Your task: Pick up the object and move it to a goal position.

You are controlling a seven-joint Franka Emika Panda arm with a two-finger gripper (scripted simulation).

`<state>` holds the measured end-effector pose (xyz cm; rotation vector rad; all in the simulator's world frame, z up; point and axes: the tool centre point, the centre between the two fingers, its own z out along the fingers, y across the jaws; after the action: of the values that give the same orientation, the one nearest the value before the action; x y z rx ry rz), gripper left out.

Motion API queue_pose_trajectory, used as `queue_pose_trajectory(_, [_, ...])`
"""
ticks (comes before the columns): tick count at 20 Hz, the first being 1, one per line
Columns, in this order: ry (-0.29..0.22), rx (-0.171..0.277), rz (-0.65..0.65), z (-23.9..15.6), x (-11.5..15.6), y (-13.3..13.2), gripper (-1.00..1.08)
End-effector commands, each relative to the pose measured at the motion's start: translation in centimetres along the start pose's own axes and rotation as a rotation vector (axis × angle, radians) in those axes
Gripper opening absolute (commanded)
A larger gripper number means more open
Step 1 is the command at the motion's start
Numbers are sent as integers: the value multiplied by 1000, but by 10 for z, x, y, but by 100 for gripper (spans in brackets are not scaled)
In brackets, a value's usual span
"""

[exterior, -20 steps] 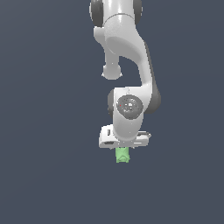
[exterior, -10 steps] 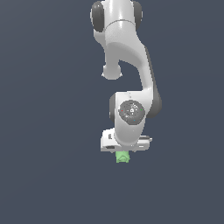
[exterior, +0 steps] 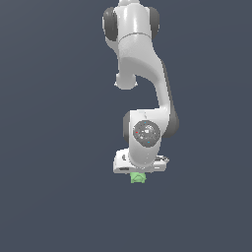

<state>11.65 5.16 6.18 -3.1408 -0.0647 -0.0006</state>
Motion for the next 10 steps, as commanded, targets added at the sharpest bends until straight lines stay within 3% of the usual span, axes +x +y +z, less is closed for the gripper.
queue_pose_trajectory(1, [0,0,0,14,-1,0,100])
queue_pose_trajectory(9, [0,0,0,21,1,0,100])
queue_pose_trajectory(10, [0,0,0,21,1,0,-100])
